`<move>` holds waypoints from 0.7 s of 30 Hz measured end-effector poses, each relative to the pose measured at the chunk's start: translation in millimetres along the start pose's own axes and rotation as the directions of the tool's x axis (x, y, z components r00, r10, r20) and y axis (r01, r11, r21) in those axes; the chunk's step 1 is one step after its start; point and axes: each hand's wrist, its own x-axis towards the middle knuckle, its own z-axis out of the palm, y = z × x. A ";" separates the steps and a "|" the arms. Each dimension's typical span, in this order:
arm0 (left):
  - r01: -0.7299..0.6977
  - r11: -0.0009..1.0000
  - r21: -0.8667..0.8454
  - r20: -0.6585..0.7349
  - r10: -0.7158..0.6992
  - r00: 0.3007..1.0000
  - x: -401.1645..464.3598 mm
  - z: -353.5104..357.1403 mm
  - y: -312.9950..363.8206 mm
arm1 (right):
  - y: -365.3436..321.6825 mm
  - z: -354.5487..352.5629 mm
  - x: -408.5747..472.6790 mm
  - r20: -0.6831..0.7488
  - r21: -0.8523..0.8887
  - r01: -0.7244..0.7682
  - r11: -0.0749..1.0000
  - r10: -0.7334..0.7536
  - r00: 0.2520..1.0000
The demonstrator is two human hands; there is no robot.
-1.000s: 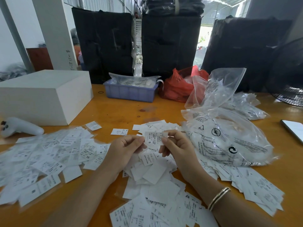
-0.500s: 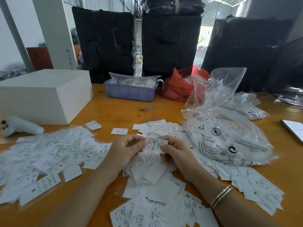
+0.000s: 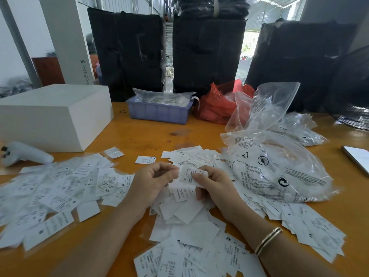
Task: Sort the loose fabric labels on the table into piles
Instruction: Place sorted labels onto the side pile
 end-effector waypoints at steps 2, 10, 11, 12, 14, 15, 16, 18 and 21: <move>-0.010 0.999 -0.034 -0.022 0.009 1.000 0.4 -0.7 1.5 | -1.3 -2.0 -0.1 -0.077 0.085 0.075 0.994 -0.069 0.995; -0.070 0.995 -0.066 0.042 0.073 0.996 -2.7 0.0 4.6 | 0.7 4.5 -2.4 -0.101 0.152 0.167 0.974 -0.153 0.983; -0.076 0.994 -0.078 0.059 0.081 0.995 -2.4 -0.2 4.1 | 1.4 4.7 -2.7 -0.097 0.154 0.171 0.973 -0.157 0.983; -0.076 0.993 -0.094 0.075 0.084 0.994 -3.0 -0.4 4.2 | 1.9 4.7 -2.9 -0.095 0.158 0.174 0.972 -0.160 0.983; -0.064 0.992 -0.113 0.091 0.074 0.993 -3.2 -0.4 4.1 | 2.7 4.9 -3.4 -0.094 0.168 0.178 0.970 -0.164 0.982; -0.056 0.992 -0.110 0.094 0.067 0.993 -3.4 -0.2 3.9 | 2.8 4.8 -3.5 -0.095 0.169 0.179 0.969 -0.164 0.982; -0.051 0.993 -0.109 0.095 0.062 0.994 -3.5 -0.1 4.1 | 2.5 4.9 -3.5 -0.096 0.168 0.177 0.970 -0.163 0.982; -0.058 0.991 -0.120 0.092 0.069 0.993 -3.9 0.7 4.5 | 2.7 4.6 -2.3 -0.101 0.169 0.165 0.972 -0.149 0.984; -0.075 0.990 -0.119 0.103 0.088 0.991 -3.8 1.2 5.2 | 3.1 4.3 -0.2 -0.073 0.172 0.111 0.979 -0.100 0.992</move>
